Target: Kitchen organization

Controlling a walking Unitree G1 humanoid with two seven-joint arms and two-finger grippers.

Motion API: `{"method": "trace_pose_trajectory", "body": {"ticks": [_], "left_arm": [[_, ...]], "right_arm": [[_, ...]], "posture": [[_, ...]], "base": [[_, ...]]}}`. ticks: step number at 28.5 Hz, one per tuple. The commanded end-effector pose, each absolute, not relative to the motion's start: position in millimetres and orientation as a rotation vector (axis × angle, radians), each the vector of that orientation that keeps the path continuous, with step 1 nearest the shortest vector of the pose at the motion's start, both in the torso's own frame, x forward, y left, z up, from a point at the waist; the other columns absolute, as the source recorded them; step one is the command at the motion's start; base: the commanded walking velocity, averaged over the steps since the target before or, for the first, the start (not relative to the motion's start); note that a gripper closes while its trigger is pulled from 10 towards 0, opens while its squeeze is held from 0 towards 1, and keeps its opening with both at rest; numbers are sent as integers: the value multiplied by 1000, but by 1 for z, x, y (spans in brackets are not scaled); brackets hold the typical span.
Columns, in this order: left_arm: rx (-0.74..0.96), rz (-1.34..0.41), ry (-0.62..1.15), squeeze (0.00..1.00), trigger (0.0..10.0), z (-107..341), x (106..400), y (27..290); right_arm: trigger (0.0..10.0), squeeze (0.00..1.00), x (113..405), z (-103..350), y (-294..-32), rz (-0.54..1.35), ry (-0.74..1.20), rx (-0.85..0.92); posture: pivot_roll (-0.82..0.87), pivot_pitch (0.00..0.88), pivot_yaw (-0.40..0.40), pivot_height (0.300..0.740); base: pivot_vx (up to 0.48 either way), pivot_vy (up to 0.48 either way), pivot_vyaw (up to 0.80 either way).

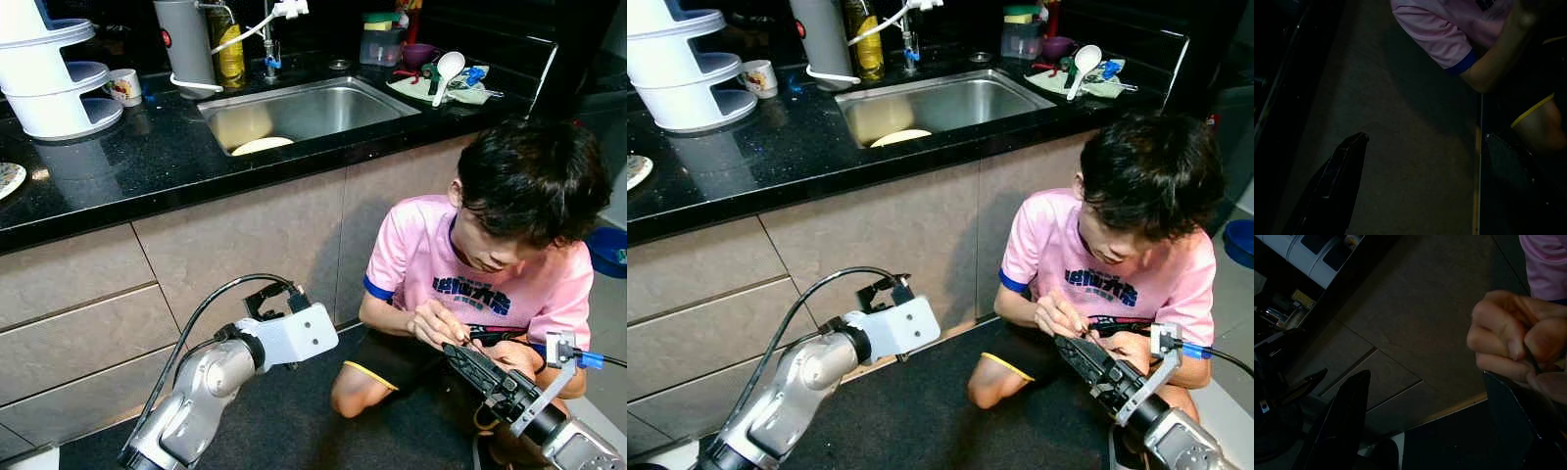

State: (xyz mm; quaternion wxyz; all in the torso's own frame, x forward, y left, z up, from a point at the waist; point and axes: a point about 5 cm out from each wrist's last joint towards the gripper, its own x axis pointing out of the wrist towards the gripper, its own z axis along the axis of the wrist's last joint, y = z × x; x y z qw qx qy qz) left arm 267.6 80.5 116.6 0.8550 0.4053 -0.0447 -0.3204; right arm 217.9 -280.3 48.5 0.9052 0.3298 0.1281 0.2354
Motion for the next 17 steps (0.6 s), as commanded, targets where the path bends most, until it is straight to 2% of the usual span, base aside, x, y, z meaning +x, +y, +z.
{"method": "trace_pose_trajectory", "body": {"ticks": [1,17], "left_arm": [[862,-674,-78,0,10000,114,269,80],[862,-674,-76,0,10000,113,268,81]], "right_arm": [[10000,0,220,48,-278,484,265,678],[10000,0,220,47,-277,485,267,674]], "posture": [[-30,0,-14,740],[-29,0,-12,740]], "base": [[0,0,0],[0,0,0]]}}
